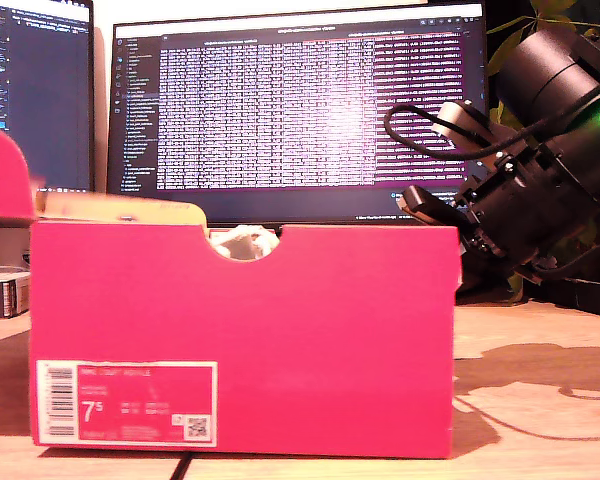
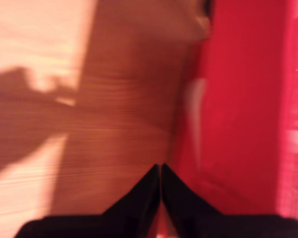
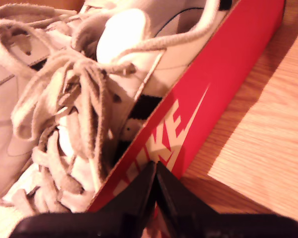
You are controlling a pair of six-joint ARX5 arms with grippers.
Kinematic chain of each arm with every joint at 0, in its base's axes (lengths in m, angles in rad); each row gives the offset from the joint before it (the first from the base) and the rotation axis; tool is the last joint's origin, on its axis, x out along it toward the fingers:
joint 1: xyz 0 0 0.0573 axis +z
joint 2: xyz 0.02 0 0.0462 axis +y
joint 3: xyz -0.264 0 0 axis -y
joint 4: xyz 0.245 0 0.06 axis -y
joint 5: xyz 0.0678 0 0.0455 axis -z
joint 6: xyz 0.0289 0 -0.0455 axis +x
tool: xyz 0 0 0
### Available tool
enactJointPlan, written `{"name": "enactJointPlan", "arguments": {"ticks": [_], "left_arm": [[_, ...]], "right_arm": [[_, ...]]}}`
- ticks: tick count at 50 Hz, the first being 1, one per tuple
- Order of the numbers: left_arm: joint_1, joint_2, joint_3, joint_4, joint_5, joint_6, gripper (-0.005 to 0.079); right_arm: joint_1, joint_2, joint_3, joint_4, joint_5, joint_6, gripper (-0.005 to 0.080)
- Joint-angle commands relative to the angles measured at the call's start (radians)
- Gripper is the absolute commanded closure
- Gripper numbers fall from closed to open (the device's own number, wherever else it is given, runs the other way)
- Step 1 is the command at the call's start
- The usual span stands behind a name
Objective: Close the red shoebox by pushing the lid with your left arm and holding the box in place with your right arm
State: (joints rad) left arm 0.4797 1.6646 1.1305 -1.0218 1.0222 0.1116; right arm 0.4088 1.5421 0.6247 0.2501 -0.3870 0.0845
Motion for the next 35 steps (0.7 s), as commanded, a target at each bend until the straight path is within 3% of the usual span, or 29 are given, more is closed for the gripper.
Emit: {"name": "enactJointPlan", "arguments": {"ticks": [1, 18, 35], "left_arm": [[-0.01, 0.002, 0.019, -0.023, 0.026, 0.025, 0.0762], [-0.056, -0.057, 0.119, -0.075, 0.138, 0.025, 0.0762], [-0.171, -0.109, 0.26, -0.111, 0.262, 0.011, 0.0762]], "right_arm": [[0.03, 0.011, 0.012, 0.03, -0.021, 0.005, 0.0764], [0.03, 0.011, 0.012, 0.038, -0.021, 0.004, 0.0764], [0.019, 0.011, 0.012, 0.04, -0.021, 0.004, 0.0764]]}}
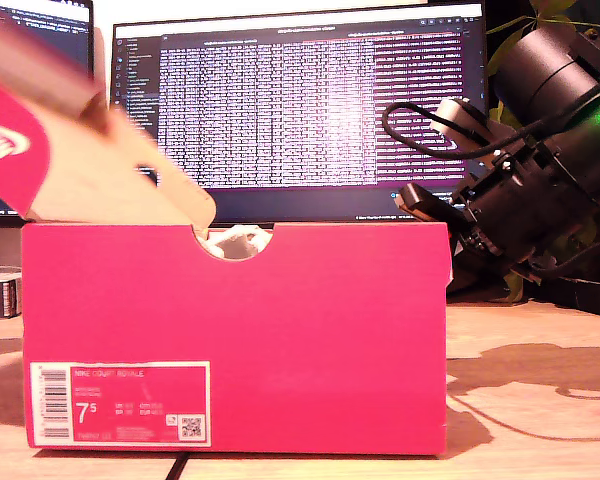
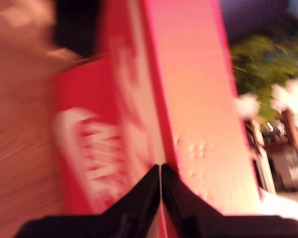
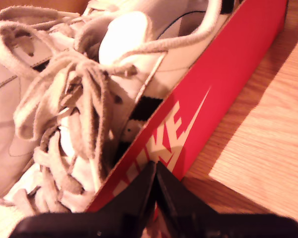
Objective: Close the red shoebox by pushing the lid with your left arm and holding the box in place with your right arm
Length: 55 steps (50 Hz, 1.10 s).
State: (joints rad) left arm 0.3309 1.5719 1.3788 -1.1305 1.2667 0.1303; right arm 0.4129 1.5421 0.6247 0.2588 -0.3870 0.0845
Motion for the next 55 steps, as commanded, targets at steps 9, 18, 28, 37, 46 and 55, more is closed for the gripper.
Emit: {"name": "enactJointPlan", "arguments": {"ticks": [9, 18, 28, 37, 46, 55], "left_arm": [[-0.135, -0.021, 0.058, -0.002, 0.029, -0.026, 0.0762], [-0.262, -0.021, 0.067, 0.017, 0.032, -0.027, 0.0762], [-0.345, -0.021, 0.068, 0.064, 0.031, -0.029, 0.0762], [-0.367, -0.021, 0.086, 0.101, 0.035, -0.029, 0.0762], [-0.367, -0.022, 0.123, 0.122, 0.093, -0.029, 0.0762], [-0.365, -0.022, 0.153, 0.119, 0.009, -0.029, 0.0762]], "right_arm": [[-0.067, 0.009, 0.012, 0.035, -0.021, 0.005, 0.0764], [-0.2, -0.026, 0.012, 0.027, -0.022, 0.005, 0.0764], [-0.286, -0.102, 0.012, 0.015, -0.037, 0.005, 0.0764], [-0.276, -0.187, 0.022, 0.004, -0.104, 0.053, 0.0765], [-0.24, -0.254, 0.094, -0.049, -0.132, 0.082, 0.0764], [-0.203, -0.279, 0.217, -0.13, -0.132, 0.079, 0.0764]]}}
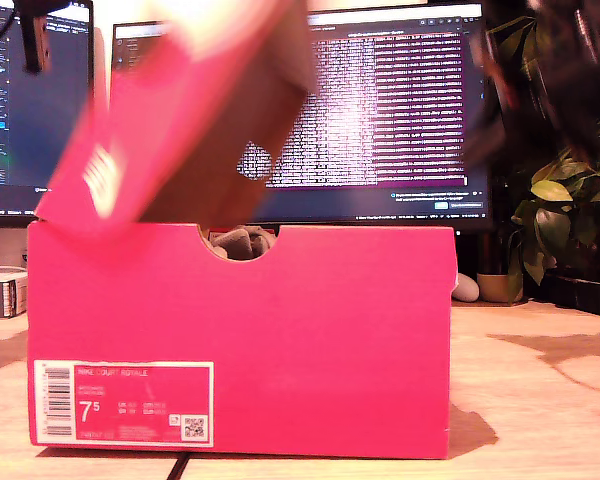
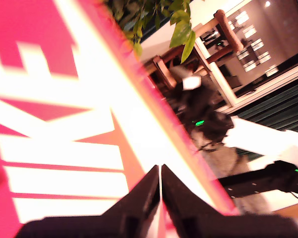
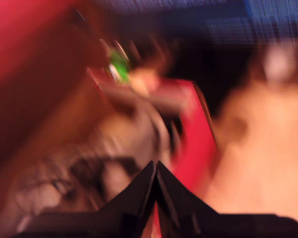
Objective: Close the red shoebox by pushing the lid with your left arm and holding the box in place with your right arm
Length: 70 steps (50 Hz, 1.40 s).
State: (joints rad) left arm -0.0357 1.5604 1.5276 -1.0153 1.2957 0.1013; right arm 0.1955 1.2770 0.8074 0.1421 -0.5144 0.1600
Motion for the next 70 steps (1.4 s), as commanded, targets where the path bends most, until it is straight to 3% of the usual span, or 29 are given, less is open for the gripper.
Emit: {"name": "enactJointPlan", "arguments": {"ticks": [1, 17, 41, 55, 63, 70], "left_arm": [[0.001, -0.011, 0.004, 0.001, -0.031, 0.0, 0.0762], [0.001, -0.011, 0.004, -0.001, -0.2, 0.005, 0.0762], [0.001, -0.011, 0.004, 0.0, -0.354, 0.024, 0.0762], [0.001, -0.019, 0.004, 0.039, -0.423, 0.043, 0.0762], [0.001, -0.07, 0.004, 0.154, -0.585, 0.087, 0.0762], [0.021, -0.129, 0.004, 0.245, -0.644, 0.087, 0.0762]], "right_arm": [[0.017, -0.014, 0.051, -0.027, -0.004, 0.0, 0.0764], [0.1, 0.027, 0.095, -0.209, 0.0, -0.108, 0.0764], [0.224, 0.218, 0.095, -0.293, 0.084, -0.224, 0.0765], [0.227, 0.259, 0.095, -0.296, 0.13, -0.295, 0.0765], [0.203, 0.212, 0.095, -0.216, 0.215, -0.291, 0.0765], [0.166, 0.161, 0.095, -0.183, 0.262, -0.286, 0.0765]]}}
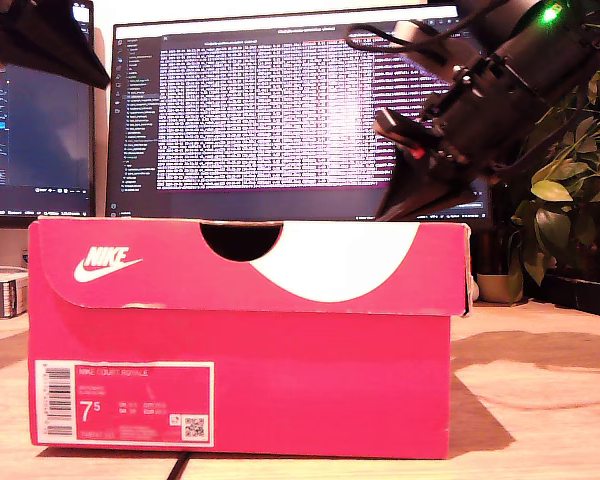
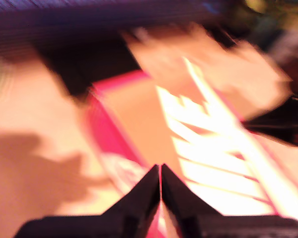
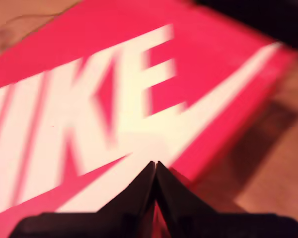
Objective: Close the red shoebox by pushing the lid with your left arm and holding the box in place with your right arm
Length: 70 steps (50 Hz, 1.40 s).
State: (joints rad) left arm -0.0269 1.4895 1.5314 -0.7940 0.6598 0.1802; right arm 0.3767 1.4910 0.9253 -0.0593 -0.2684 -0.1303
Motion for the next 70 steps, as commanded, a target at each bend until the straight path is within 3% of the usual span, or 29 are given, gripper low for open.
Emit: {"name": "enactJointPlan", "arguments": {"ticks": [1, 10, 25, 38, 40, 41, 55, 62, 70], "left_arm": [[0.019, -0.066, 0.0, 0.031, -0.015, 0.008, 0.0762], [0.081, -0.098, 0.0, 0.061, -0.026, 0.031, 0.0762], [0.18, -0.116, -0.043, 0.113, -0.006, 0.089, 0.0762], [0.224, -0.229, -0.218, 0.243, -0.006, 0.071, 0.0762], [0.227, -0.248, -0.259, 0.269, -0.006, 0.055, 0.0762], [0.23, -0.29, -0.36, 0.34, -0.006, 0.05, 0.0762], [0.235, -0.435, -0.596, 0.539, -0.021, -0.008, 0.0762], [0.235, -0.523, -0.664, 0.586, -0.044, -0.014, 0.0762], [0.236, -0.612, -0.697, 0.584, -0.048, -0.036, 0.0762]], "right_arm": [[-0.022, -0.062, -0.023, 0.023, 0.023, 0.005, 0.0765], [-0.097, -0.122, -0.023, 0.077, 0.082, 0.047, 0.0765], [-0.242, -0.239, -0.028, 0.081, 0.097, 0.05, 0.0764], [-0.361, -0.381, -0.028, 0.022, 0.078, 0.024, 0.0765], [-0.376, -0.397, -0.028, 0.014, 0.069, 0.022, 0.0764], [-0.399, -0.426, -0.032, -0.008, 0.059, 0.002, 0.0765], [-0.42, -0.586, -0.239, 0.077, 0.058, -0.003, 0.0765], [-0.421, -0.719, -0.34, 0.13, 0.039, -0.001, 0.0765], [-0.425, -0.838, -0.353, 0.09, 0.033, -0.01, 0.0765]]}}
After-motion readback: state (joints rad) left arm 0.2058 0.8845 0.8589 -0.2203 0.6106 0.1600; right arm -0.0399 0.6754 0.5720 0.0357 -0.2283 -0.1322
